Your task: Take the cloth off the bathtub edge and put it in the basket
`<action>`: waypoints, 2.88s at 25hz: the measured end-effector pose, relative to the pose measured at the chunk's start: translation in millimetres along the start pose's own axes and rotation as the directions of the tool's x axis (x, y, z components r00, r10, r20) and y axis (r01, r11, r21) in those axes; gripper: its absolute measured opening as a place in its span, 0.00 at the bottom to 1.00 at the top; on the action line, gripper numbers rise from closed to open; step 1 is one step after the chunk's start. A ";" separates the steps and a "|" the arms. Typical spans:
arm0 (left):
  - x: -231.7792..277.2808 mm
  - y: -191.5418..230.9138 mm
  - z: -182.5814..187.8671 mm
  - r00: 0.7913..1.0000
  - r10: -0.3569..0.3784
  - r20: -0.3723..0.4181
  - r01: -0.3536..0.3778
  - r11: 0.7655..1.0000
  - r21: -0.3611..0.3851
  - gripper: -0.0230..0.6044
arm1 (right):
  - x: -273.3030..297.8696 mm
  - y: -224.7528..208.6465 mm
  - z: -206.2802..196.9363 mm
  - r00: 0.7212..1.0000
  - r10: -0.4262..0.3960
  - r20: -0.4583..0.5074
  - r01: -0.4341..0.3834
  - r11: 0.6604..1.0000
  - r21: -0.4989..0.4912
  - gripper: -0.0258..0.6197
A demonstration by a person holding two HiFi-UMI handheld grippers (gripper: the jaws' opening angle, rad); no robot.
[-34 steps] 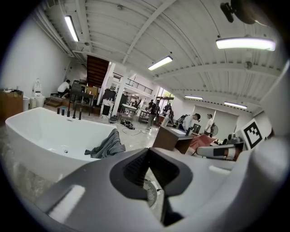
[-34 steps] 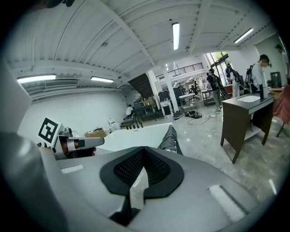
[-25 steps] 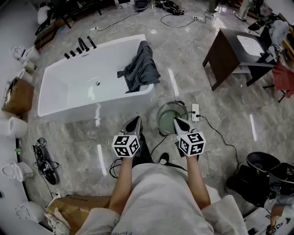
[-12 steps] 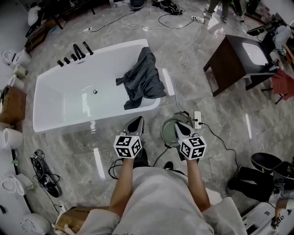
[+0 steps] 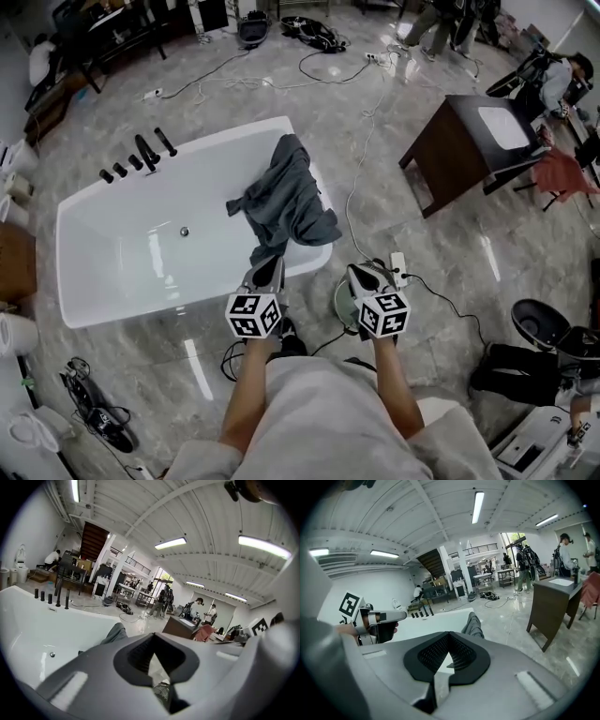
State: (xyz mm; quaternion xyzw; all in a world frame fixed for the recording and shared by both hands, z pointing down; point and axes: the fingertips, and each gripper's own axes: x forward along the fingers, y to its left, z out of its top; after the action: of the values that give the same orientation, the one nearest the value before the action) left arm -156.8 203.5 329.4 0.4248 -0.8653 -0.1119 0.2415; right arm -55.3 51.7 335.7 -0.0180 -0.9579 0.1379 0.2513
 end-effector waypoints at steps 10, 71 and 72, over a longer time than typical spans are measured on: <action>-2.0 61.1 30.4 0.998 0.002 0.071 0.001 0.999 -0.047 0.13 | 34.6 3.9 -3.4 0.997 -0.071 -0.011 0.071 0.997 0.025 0.04; 458.8 217.8 -181.2 0.854 -0.436 -0.285 0.376 0.895 -0.241 0.25 | 463.3 -162.8 -149.7 0.859 0.246 -0.448 -0.353 0.919 -0.173 0.64; 458.2 214.3 -180.6 0.852 -0.428 -0.302 0.375 0.901 -0.219 0.17 | 462.3 -164.6 -146.9 0.873 0.217 -0.438 -0.324 0.928 -0.186 0.61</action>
State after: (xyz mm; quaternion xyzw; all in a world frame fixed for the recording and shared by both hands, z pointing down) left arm -449.5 -24.4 717.8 0.5895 -0.6906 -0.1501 0.3911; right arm -381.7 -21.1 723.7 -0.2131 -0.8811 0.0416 0.4201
